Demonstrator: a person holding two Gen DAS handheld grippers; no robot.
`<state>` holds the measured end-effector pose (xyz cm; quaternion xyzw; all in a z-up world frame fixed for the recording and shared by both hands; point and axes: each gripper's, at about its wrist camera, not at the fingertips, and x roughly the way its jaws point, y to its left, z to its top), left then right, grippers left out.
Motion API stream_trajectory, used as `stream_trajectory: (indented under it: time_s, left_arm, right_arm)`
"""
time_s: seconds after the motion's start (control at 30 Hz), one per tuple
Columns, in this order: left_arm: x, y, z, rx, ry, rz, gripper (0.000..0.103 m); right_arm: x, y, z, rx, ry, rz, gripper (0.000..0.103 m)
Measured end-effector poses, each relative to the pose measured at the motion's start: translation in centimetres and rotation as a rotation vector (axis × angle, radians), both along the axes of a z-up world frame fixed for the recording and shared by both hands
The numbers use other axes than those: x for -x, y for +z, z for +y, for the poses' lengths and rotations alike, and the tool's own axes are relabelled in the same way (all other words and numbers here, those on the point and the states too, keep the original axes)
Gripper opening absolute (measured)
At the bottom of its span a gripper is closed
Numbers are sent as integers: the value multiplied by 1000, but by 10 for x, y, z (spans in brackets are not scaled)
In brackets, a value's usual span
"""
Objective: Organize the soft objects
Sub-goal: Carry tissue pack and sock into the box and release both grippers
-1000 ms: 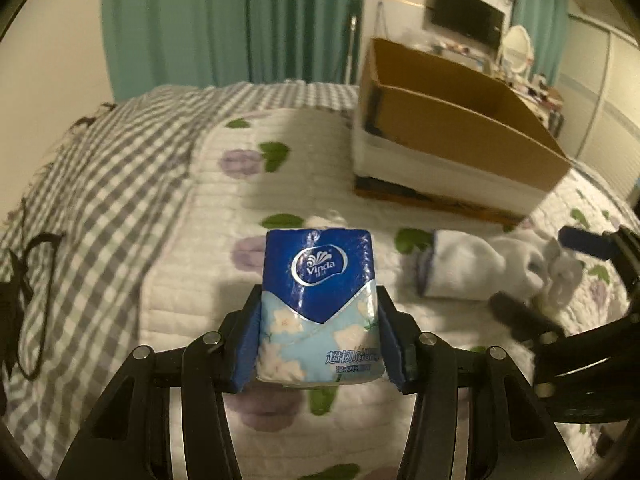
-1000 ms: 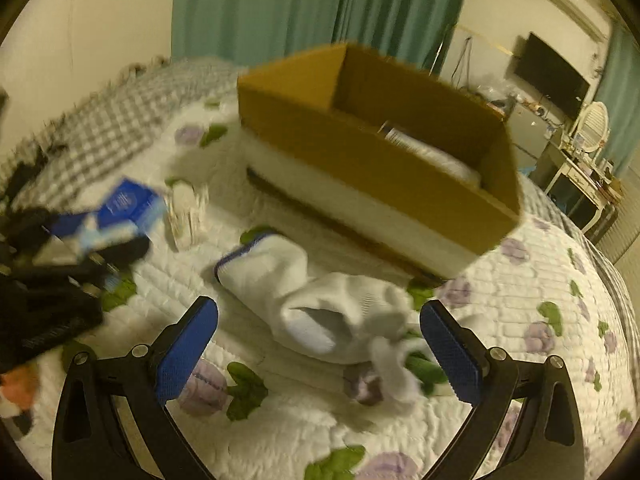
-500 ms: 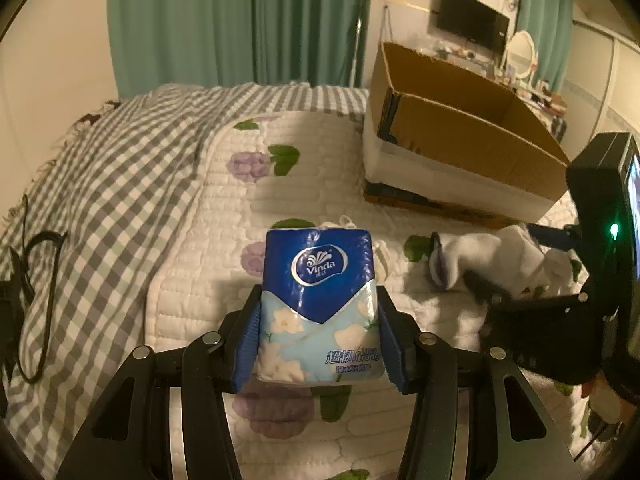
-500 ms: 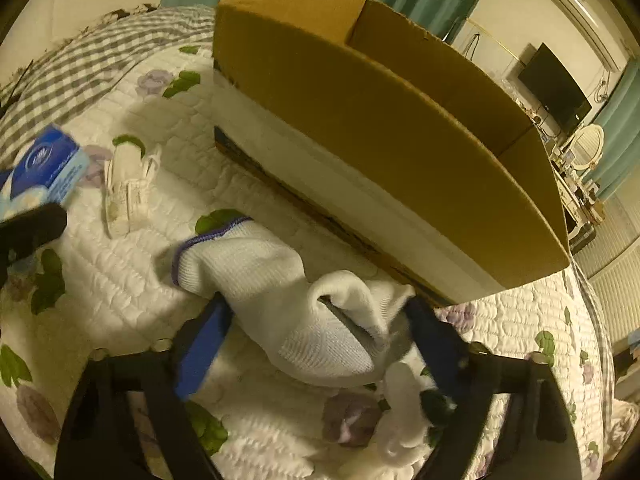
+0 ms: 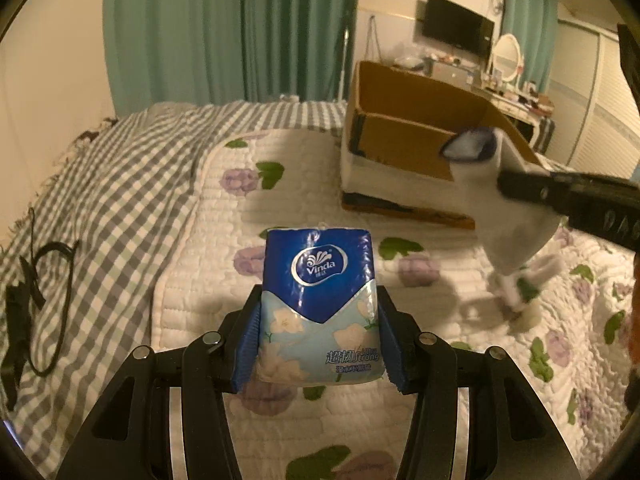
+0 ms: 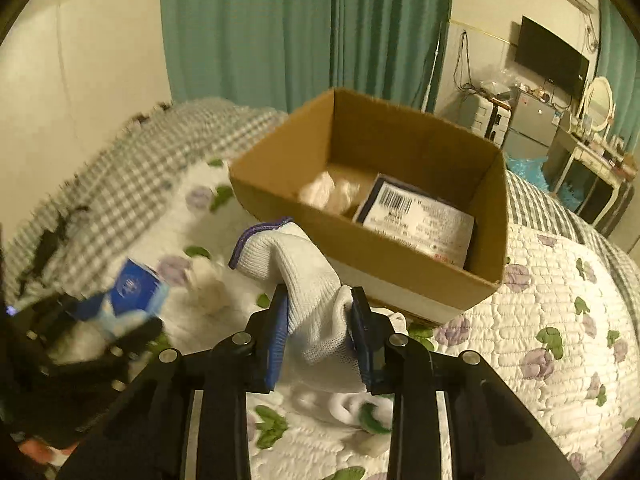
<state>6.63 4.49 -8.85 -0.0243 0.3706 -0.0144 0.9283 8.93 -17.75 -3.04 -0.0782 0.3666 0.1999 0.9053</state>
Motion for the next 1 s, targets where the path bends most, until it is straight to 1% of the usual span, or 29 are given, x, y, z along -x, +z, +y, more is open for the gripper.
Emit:
stream_trajectory:
  time_s: [0.1,0.17,0.23,0.37,0.47,0.57,0.67,0.73,0.77,0.87,1.0]
  left_arm:
    - [4,11,-3,-7,-9,-8,51]
    - [6,24,-6,-31,-14,-29,51]
    - [6,42,-11,-54,-23,-62,51]
    - [-1,87,-21,-55,-66,-145,51]
    - [-14,117,-37,-93,-97,-210,51]
    - [-36,134,-54,-110,-125,-237,51]
    - [-66,137,-71,-104,-144,-225,51]
    - [-88,133,-79,-95,-153,-203,51]
    - [-104,127,-85,-95,-154,-191,51]
    - [-133,111,-96,-105,-149,-170,51]
    - [-169,87,-102,-108,-140,-129,51]
  right_arm:
    - [9,15,-3,-35,2,-21,29]
    - [13,33,-12,-78,2,-36,29]
    - [12,56,-21,-124,-1,-59,29]
    - [7,95,-34,-164,0,-116,29]
    - [-4,115,-41,-167,-2,-155,29]
    - [-24,127,-48,-151,-10,-187,29]
    - [-51,128,-56,-148,-22,-196,29]
    - [-69,121,-60,-143,-29,-196,29]
    - [-80,116,-62,-136,-32,-192,29]
    - [-110,94,-65,-145,-44,-169,29]
    - [-138,66,-66,-143,-52,-164,29]
